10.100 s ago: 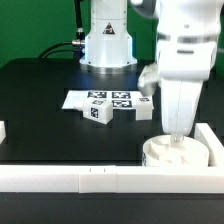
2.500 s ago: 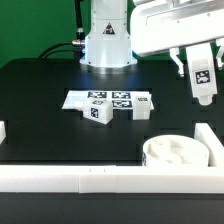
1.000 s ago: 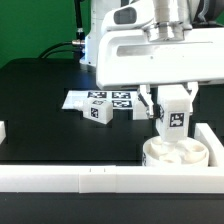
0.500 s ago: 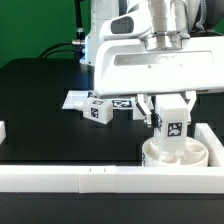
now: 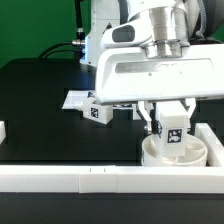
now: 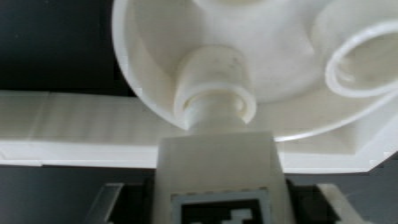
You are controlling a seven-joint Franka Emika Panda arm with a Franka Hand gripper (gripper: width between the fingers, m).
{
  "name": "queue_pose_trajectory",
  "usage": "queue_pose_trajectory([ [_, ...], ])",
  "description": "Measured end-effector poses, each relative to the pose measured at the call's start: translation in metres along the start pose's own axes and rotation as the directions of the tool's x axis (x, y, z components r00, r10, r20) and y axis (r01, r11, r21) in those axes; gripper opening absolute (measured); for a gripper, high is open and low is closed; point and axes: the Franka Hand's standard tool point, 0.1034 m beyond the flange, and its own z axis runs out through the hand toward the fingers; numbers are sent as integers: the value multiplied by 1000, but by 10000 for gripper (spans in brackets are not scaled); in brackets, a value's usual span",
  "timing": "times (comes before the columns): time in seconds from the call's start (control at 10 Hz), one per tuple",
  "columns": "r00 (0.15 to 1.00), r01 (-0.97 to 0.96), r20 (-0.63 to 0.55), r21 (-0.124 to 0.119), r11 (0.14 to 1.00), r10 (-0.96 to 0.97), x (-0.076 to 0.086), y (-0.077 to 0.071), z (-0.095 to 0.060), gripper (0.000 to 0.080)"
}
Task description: Assemble stool
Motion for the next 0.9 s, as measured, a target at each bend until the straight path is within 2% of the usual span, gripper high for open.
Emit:
queue_pose_trajectory([
  [0.5, 1000, 1, 4, 4, 1000, -1, -5, -4, 3, 333],
  [0.6, 1000, 1, 6, 5, 1000, -1, -6, -4, 3, 433],
  [0.7, 1000, 1, 20, 8, 1000, -1, -7, -5, 4, 433],
  [0.8, 998, -11, 64, 19, 1000, 10, -7, -7, 3, 592],
  [0.9, 995, -32, 96, 26, 999, 29, 3, -6, -3, 632],
])
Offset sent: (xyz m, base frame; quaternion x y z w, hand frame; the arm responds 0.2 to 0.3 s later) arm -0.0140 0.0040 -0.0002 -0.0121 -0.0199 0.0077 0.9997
